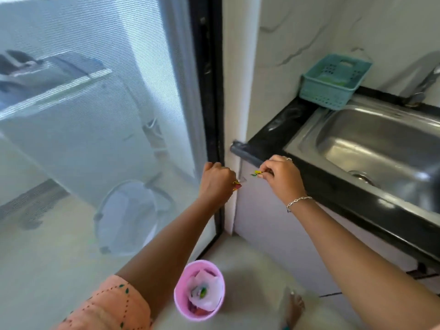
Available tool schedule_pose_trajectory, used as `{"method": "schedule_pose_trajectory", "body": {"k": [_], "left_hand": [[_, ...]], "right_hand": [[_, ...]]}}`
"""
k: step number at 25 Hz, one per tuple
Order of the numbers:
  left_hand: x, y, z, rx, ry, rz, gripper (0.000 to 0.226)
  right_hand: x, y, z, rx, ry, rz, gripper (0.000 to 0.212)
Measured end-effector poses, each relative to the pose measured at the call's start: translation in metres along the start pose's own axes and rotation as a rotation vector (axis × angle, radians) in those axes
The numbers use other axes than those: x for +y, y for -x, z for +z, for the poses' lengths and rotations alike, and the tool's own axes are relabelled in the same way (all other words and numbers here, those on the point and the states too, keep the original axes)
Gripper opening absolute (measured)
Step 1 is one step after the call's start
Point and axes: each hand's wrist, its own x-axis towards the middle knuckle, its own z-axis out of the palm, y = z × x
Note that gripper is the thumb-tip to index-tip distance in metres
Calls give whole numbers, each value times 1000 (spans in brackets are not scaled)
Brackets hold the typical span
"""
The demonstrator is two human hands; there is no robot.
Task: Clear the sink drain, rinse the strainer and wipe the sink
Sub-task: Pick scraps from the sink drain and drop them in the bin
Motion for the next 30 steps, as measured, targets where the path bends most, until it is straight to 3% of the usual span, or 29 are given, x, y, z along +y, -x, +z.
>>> {"method": "schedule_pose_trajectory", "body": {"k": [7,16,21,30], "left_hand": [[-79,109,38,-176,24,-212,22],[-105,192,151,-491,-8,-335,25],[-102,210,244,-598,-59,-359,25],[-105,223,403,-623,-147,-408,18]], "right_hand": [[-60,68,85,-230,-32,-27,5],[-16,149,207,-634,127,-84,16],[40,182,282,-689,170,-85,16],[123,216,433,-716,151,-100,21]]}}
